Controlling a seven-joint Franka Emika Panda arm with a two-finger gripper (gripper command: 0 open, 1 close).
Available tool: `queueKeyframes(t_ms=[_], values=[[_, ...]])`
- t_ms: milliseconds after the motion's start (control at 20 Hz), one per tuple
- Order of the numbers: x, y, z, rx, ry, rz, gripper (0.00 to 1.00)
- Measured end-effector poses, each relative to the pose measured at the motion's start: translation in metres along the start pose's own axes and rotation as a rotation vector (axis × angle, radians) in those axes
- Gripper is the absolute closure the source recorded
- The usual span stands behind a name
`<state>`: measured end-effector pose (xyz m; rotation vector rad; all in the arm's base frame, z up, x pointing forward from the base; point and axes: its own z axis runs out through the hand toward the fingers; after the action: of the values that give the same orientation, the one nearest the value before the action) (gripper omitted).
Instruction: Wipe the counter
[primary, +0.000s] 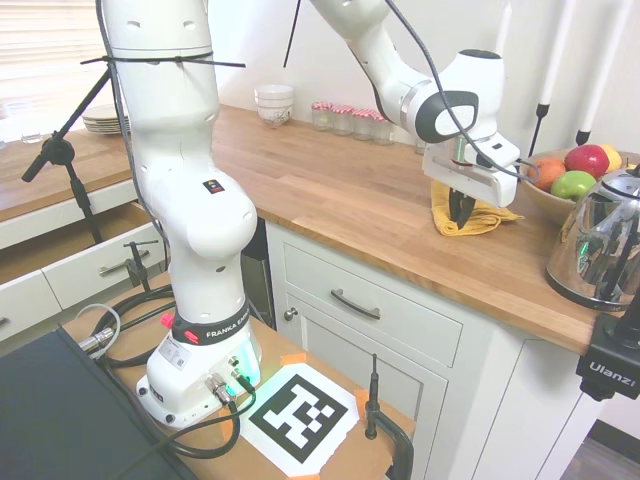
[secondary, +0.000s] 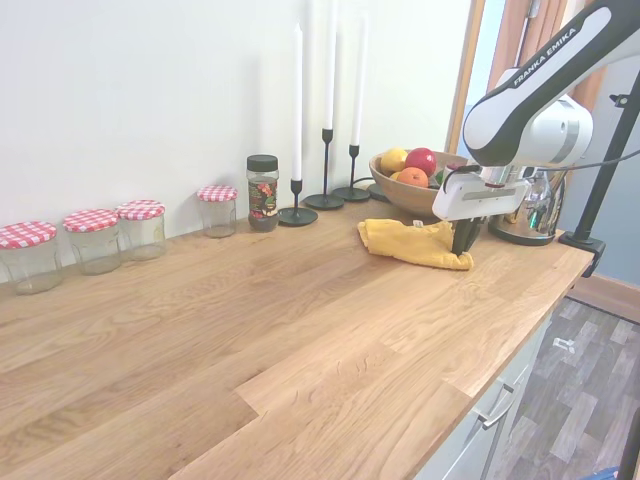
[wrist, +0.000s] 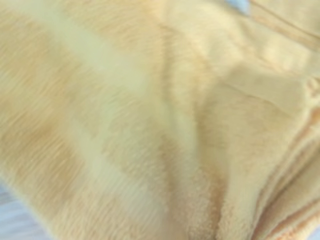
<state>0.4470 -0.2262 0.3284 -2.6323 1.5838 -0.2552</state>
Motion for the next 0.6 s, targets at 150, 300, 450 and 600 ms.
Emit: queueKeyframes(t_ms=[150,300,450,600], values=[[-0.032,-0.030,0.001,0.003,0.002,-0.049,1.00],[-0.078,-0.066,-0.001,-0.006,0.006,-0.103,1.00],[-0.127,-0.100,-0.004,-0.008,0.013,-0.154,1.00],[-0.167,-0.126,-0.010,-0.011,0.025,-0.197,1.00]])
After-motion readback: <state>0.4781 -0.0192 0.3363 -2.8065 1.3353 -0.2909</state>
